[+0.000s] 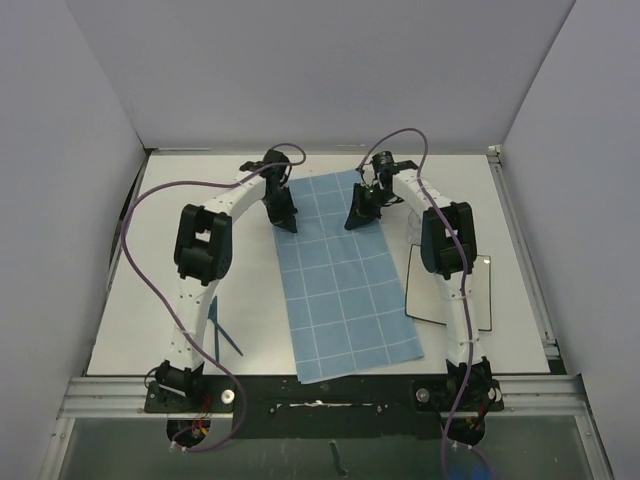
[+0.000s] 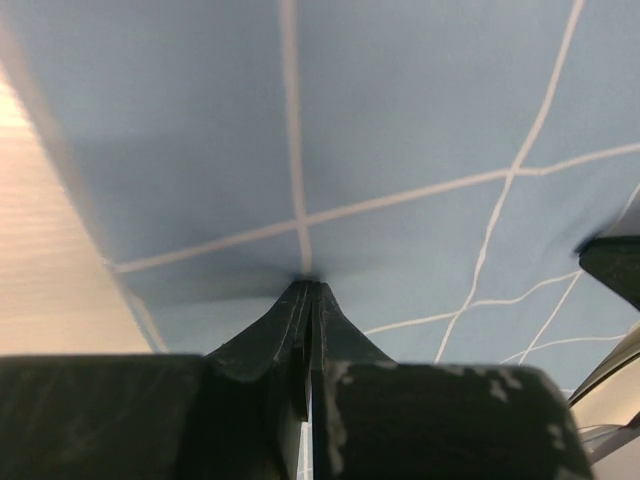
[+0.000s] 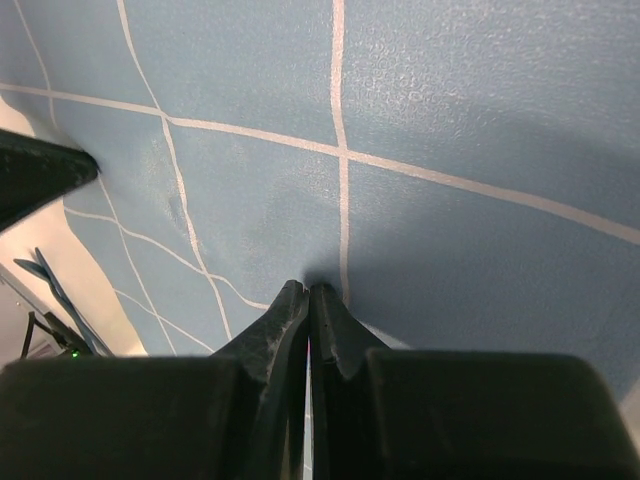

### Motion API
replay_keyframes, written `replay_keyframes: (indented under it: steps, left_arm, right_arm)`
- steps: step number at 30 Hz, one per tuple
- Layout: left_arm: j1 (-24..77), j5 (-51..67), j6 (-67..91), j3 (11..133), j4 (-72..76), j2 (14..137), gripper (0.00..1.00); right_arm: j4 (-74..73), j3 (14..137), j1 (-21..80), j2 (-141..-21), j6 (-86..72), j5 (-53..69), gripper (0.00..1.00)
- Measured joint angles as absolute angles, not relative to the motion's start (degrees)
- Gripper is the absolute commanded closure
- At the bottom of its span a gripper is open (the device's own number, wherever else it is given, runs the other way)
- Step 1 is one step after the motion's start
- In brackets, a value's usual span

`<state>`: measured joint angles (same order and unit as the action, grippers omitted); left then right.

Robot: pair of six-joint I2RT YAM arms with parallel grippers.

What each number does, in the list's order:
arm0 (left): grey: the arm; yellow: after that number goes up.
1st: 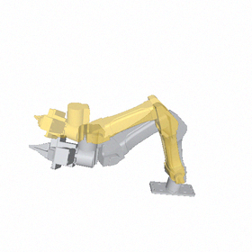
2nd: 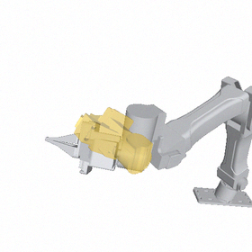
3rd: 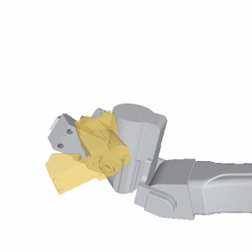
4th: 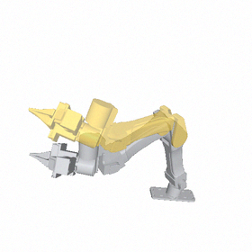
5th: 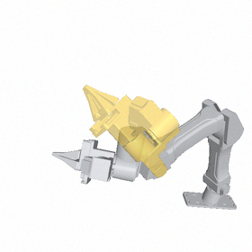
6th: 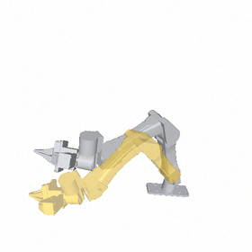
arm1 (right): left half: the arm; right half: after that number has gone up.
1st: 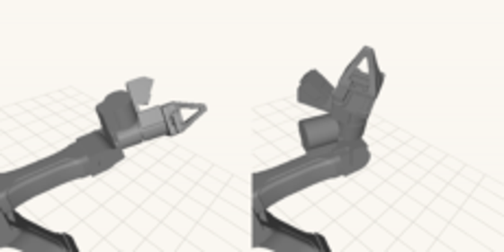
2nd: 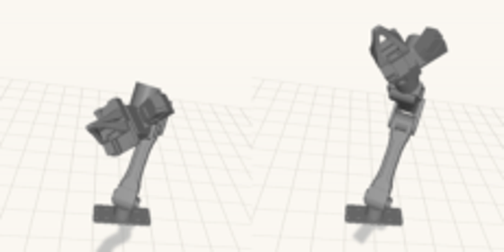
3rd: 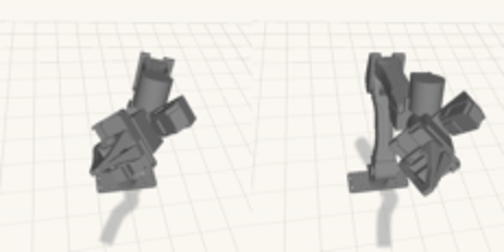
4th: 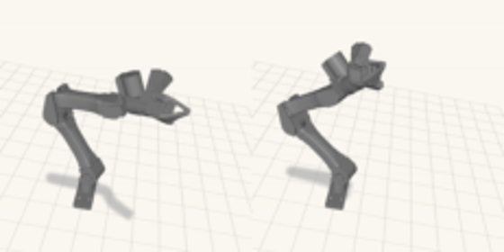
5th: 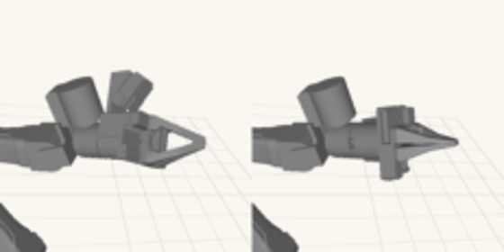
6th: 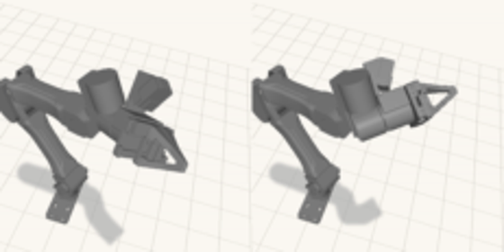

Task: Set the dinner table for one person
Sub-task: Flatten out the napkin at the center of the board.

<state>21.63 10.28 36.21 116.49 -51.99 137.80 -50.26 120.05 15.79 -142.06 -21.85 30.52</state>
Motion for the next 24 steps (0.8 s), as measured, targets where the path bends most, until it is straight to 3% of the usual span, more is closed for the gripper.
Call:
replay_keyframes:
  steps: [11,24]
  left_arm:
    - [15.1,11.1,36.5,114.0,-47.2,136.9,1.0]
    - [20.8,-0.4,33.9,93.2,-42.9,121.7,1.0]
  right_arm:
    - [-44.6,113.4,16.5,-138.1,-21.8,29.1,1.0]
    - [-43.4,98.9,18.8,-124.4,-19.6,18.4,1.0]
